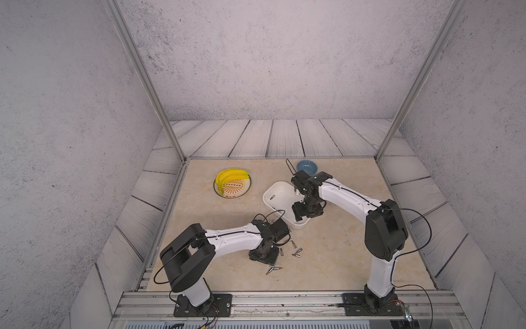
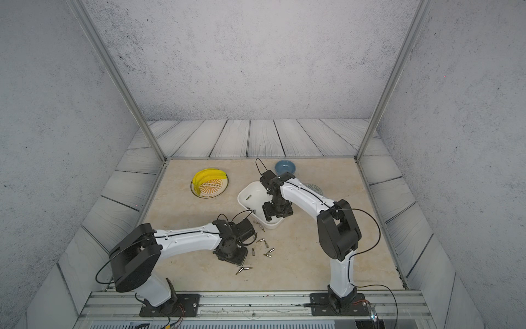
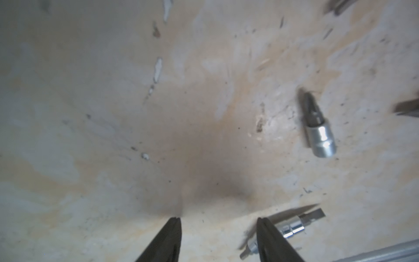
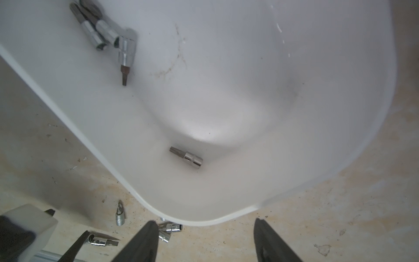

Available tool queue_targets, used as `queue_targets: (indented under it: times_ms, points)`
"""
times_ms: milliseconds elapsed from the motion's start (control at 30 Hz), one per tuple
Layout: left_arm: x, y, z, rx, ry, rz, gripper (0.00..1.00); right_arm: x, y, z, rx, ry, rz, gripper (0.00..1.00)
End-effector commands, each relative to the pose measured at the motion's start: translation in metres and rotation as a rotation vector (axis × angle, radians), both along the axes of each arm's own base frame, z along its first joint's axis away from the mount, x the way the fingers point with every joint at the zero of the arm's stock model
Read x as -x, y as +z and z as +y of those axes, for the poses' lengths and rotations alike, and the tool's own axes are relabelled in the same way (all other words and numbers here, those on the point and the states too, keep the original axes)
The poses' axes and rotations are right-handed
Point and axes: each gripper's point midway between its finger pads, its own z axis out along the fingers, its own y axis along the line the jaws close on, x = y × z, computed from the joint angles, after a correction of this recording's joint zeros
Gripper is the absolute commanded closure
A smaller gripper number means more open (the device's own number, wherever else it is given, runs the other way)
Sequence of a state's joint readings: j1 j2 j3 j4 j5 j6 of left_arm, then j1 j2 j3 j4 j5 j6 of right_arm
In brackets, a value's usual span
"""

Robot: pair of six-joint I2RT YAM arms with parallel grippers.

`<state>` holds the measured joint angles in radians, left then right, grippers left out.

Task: Put the bit on the desktop into the storage box
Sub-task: Pick up the screwdriver bit from the center of the board.

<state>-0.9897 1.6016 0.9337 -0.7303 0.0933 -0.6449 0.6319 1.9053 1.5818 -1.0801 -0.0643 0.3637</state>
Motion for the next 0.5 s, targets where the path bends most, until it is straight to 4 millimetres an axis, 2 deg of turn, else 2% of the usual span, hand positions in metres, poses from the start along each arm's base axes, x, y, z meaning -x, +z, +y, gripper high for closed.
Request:
queue_targets:
  times_ms: [0, 233, 467]
  points:
    - [0.001, 0.017, 0.001, 0.039, 0.005, -0.038, 0.4, 0.001, 0.013, -0.003, -0.005, -0.005, -0.035, 0.29]
    - [0.019, 0.028, -0.005, 0.09, -0.05, -0.003, 0.39, 0.003, 0.013, -0.003, -0.008, -0.009, -0.031, 0.29]
    - [0.031, 0.018, 0.002, 0.031, -0.087, 0.007, 0.39, 0.007, 0.017, -0.005, -0.017, -0.018, -0.039, 0.29]
